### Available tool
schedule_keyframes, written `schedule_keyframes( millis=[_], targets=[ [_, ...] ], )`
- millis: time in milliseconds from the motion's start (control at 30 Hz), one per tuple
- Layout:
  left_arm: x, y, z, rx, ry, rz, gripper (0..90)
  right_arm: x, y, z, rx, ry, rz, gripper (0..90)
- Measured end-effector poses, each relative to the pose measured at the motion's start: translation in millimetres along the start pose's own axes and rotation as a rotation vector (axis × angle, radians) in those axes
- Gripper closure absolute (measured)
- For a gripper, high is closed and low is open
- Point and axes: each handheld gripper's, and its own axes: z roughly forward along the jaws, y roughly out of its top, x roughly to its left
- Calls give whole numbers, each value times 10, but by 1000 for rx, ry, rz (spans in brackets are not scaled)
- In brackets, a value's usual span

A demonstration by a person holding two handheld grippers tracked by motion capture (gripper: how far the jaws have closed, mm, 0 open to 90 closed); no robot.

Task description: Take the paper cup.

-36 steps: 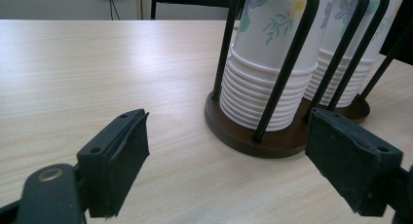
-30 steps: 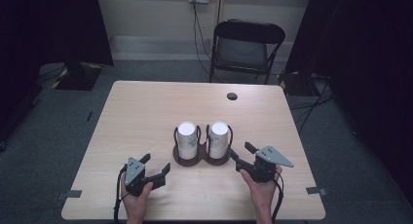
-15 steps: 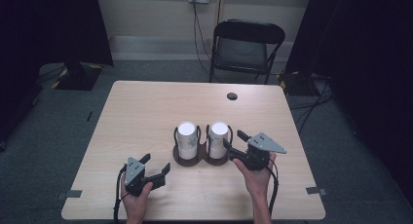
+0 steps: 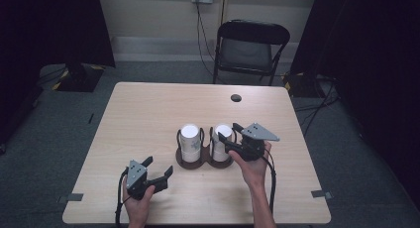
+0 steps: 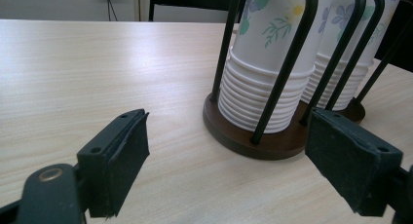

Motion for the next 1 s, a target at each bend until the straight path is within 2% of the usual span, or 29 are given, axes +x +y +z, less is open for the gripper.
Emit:
schedule_keyframes(
  millis=[367, 1000],
  targets=[
    [5, -1, -1, -3, -2, -5, 158, -2, -9, 181, 30, 10, -3, 336],
    [10, -2, -5, -5, -9, -9, 159, 5, -43, 264, 57, 11, -21, 329]
  ],
)
